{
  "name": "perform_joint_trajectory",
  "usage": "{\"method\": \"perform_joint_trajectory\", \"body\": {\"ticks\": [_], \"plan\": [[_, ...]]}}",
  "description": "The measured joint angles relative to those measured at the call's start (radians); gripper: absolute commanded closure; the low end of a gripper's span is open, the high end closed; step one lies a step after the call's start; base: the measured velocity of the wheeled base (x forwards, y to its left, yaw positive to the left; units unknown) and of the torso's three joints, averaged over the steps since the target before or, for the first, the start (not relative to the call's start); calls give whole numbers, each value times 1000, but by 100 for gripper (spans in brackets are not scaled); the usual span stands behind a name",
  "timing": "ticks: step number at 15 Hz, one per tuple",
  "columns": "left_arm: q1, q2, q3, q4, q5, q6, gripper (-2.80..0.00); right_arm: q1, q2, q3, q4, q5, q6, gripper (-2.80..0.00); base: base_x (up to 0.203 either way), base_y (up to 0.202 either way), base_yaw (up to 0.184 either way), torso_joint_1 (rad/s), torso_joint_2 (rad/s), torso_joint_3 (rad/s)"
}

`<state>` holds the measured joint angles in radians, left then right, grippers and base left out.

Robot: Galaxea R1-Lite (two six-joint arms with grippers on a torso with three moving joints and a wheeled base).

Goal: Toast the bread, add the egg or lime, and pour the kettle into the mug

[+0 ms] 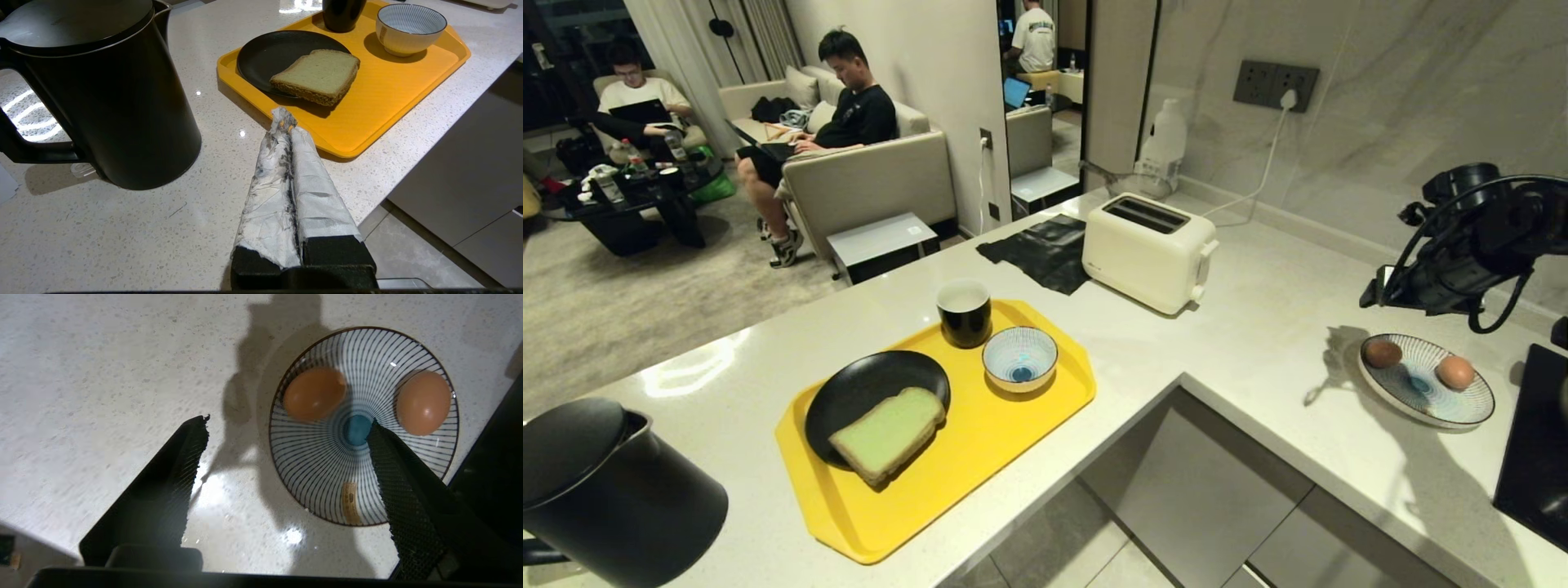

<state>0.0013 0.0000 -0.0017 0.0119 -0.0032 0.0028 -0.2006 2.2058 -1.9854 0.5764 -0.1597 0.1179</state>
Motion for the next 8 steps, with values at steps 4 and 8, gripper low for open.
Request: {"method": "perform_joint_trajectory", "body": {"ticks": [4,8], "plan": [[0,0,0,0,0,0,0,-10,67,0,-35,-57,1,-280,0,0,0,0,0,0],[0,0,0,0,0,0,0,-16,99,0,-38,37,1,-280,0,0,0,0,0,0]]}}
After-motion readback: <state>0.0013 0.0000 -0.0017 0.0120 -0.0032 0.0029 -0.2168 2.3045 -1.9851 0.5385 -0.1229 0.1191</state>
